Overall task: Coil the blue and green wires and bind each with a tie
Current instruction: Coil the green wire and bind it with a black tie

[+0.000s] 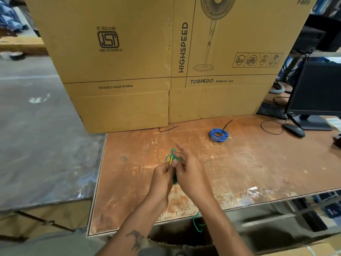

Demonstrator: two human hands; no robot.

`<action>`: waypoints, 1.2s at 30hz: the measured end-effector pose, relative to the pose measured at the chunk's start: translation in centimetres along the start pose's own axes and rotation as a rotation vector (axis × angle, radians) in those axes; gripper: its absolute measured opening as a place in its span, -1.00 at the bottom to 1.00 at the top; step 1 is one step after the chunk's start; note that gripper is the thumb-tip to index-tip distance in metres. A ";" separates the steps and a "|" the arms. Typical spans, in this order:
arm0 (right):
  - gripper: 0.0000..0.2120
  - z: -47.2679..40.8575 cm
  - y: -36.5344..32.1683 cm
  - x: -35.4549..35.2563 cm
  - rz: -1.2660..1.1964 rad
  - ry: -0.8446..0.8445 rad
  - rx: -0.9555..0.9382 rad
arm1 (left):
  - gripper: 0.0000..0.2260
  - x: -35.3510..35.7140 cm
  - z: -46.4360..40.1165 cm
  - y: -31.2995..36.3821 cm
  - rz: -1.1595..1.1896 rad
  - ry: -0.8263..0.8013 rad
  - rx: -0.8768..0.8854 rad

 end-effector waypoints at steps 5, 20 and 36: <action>-0.26 2.7 -2.7 1.1 0.211 -0.057 -0.133 | -0.76 0.4 0.6 -3.0 0.277 0.004 -0.326; -0.64 2.8 -1.9 0.5 0.177 0.084 -0.031 | -0.68 1.8 2.0 -4.7 0.568 0.089 -0.472; -0.52 1.4 4.9 0.7 -0.183 -0.030 0.089 | -0.67 1.8 0.4 -3.5 0.494 0.076 -0.336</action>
Point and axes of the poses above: each hand's wrist, its own z-axis away from the middle knuckle, its own x-axis out of the palm, y = z × x, the point moved 10 cm from there along -z, towards the middle knuckle, and after that the axes turned 15 degrees about z, right-handed, at the moved point
